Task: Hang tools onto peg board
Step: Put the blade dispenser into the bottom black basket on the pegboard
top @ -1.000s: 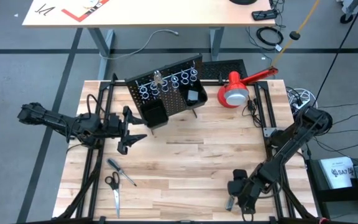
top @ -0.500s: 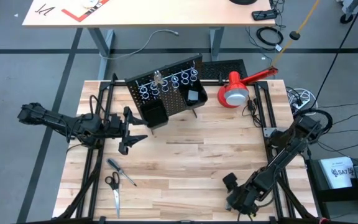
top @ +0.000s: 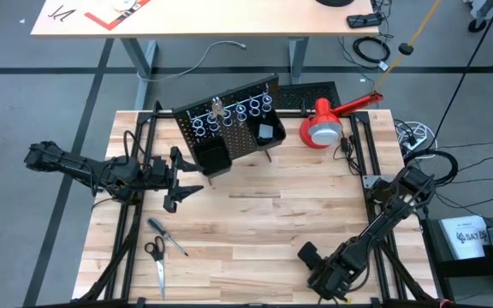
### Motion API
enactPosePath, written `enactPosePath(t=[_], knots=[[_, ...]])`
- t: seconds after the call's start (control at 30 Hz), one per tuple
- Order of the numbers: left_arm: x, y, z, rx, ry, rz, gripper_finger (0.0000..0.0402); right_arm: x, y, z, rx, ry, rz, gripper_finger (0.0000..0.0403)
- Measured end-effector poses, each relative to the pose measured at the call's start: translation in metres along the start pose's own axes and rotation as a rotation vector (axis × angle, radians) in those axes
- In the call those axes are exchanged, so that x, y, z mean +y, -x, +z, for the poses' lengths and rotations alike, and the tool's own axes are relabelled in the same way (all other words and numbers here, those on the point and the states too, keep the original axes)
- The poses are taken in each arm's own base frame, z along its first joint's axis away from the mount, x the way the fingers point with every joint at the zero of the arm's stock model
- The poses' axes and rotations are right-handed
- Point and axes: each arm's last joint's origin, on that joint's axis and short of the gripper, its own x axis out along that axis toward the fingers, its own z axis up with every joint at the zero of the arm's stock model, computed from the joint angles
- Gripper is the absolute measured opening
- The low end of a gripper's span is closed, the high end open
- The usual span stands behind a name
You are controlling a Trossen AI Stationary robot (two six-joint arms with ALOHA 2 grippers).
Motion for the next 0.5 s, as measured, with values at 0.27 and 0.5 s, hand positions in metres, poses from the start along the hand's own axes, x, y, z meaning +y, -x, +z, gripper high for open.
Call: enactPosePath(t=[0.27, 0.5], knots=[[0.0, 0.0, 0.0, 0.0, 0.025, 0.0, 0.027, -0.016, -0.003, 0.003, -0.017, -0.079, -0.023, 0.0093], [0.0, 0.0, 0.0, 0.0, 0.022, 0.0, 0.027, -0.037, -0.007, 0.005, -0.035, -0.142, -0.017, 0.0142]])
